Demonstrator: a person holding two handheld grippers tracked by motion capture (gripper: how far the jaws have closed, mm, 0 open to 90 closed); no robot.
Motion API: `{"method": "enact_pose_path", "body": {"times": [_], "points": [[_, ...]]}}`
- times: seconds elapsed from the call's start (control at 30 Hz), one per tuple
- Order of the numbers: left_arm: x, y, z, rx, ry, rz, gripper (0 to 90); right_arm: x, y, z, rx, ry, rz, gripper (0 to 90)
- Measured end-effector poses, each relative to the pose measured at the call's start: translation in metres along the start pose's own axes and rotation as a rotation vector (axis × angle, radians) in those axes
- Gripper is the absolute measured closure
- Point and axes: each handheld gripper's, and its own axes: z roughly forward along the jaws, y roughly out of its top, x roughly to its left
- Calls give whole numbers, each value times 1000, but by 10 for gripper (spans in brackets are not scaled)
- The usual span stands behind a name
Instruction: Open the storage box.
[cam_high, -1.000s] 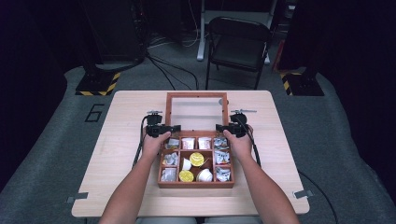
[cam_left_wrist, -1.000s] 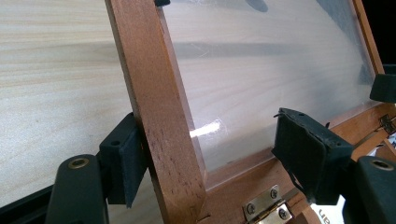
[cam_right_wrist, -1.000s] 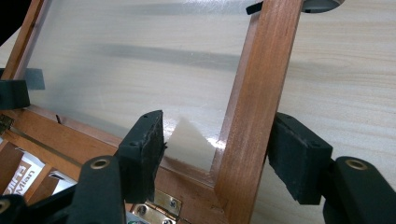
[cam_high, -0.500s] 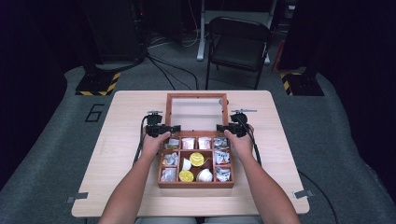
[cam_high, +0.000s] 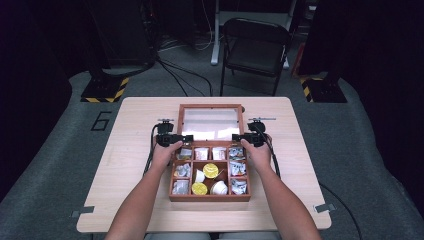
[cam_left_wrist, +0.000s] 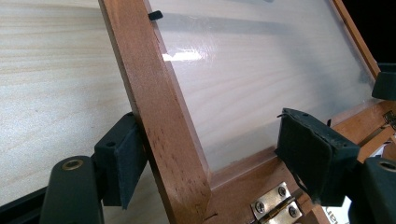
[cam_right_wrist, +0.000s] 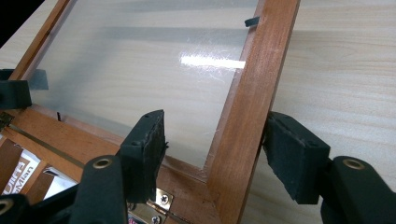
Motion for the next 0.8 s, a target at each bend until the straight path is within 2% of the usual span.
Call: {"method": "enact_pose_path", "body": {"times": [0.43,0.47,0.53,0.57,0.67,0.7,0.8], "points": [[-1,1,0,8,13,-3,257,1,1,0,6,-4,3,384],[-2,1,0,6,12,-17,256,1,0,0,6,-2,6,384],[-1,1,0,19,13,-10,252,0,0,0,6,2,5,384],[-3,5,0,49,26,-5,244,0,0,0,12,5,25,384],[-5,7,0,61,47,18,225,-1,0,1,7,4,14,383],[-5,7,1,60,44,15,224,0,0,0,7,0,8,384],[-4,6,2,59,38,-1,223,-1,0,0,17,8,31,383]]}}
